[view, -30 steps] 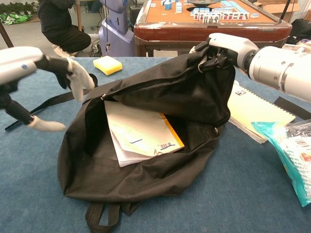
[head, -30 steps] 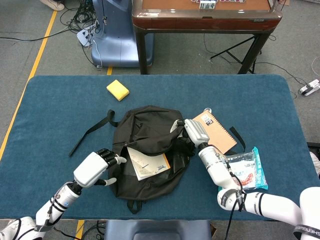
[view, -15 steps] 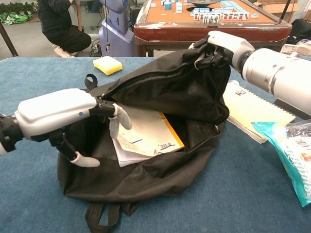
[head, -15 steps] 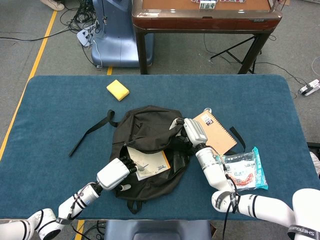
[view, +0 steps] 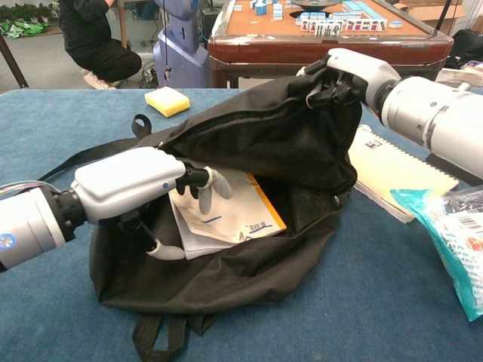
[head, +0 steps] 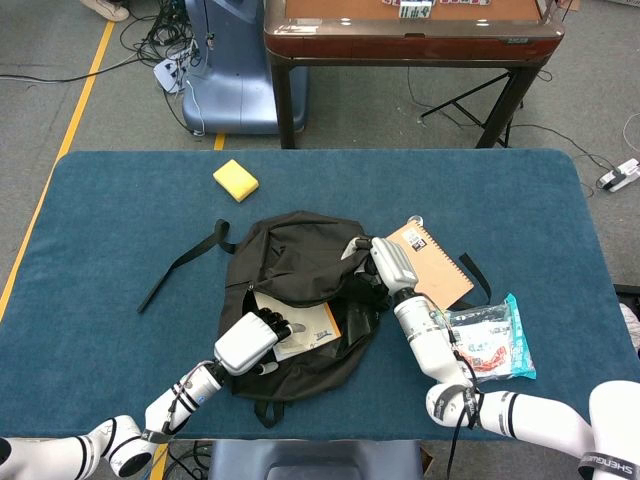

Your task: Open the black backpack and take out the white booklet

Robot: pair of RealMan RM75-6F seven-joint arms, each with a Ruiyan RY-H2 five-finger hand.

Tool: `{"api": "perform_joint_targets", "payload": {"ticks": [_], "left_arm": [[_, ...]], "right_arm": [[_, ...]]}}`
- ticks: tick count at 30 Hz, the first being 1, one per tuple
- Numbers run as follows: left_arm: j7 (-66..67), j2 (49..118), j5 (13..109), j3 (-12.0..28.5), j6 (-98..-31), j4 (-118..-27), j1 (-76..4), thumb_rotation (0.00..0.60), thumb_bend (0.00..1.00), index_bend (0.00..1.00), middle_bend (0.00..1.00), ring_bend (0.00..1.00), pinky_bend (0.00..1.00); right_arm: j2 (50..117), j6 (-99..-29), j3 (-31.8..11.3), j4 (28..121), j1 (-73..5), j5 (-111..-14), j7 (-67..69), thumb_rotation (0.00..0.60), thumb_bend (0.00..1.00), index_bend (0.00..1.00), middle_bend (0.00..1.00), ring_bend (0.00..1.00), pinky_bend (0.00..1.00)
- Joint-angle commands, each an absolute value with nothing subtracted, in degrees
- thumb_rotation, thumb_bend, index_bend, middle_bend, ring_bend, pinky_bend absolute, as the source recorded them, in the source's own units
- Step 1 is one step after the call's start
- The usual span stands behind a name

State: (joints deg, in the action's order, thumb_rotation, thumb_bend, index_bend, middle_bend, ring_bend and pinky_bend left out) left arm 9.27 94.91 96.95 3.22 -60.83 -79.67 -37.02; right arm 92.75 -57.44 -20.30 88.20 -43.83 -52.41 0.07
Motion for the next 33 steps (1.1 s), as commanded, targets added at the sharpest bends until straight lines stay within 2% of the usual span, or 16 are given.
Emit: {"api": "perform_joint_targets", "payload": {"ticks": [1,7,21,33], "left_arm": [[11.15,95.75,95.81,3.61,-60.49,-80.39,-37.34,0.600,0.16,0.26,0.38,0.31,0.34],[15.91,98.10,92.85,4.72,-59.11,-81.12,-38.15,0.600,0.16,0.22,0.34,0.28,0.34],[24.14,103.41,87.38,6.21,-56.38,-78.49,-40.42,0.600,0.16,0.22,0.34,0.27,0.34],[28.98,102.90,81.60,7.92,-56.73,-75.78,-40.16,0.600,0.16,0.22,0.34,0.27,0.34]], "right_arm": [[92.54,-57.21,-20.31,88.34,-43.61,-52.47,0.33,0.600,0.89,0.58,0.37,0.31,0.34],[92.36,-56.87,-20.14,88.53,-43.22,-52.80,0.66,0.600,0.89,0.58,0.37,0.31,0.34],[91.29,-58.10,-18.41,91.16,-41.17,-55.56,0.95,0.600,0.89,0.58,0.36,0.31,0.34],[91.18,-57.66,-17.80,92.49,-40.61,-57.19,1.41,0.600,0.89,0.57,0.36,0.31,0.34]]}}
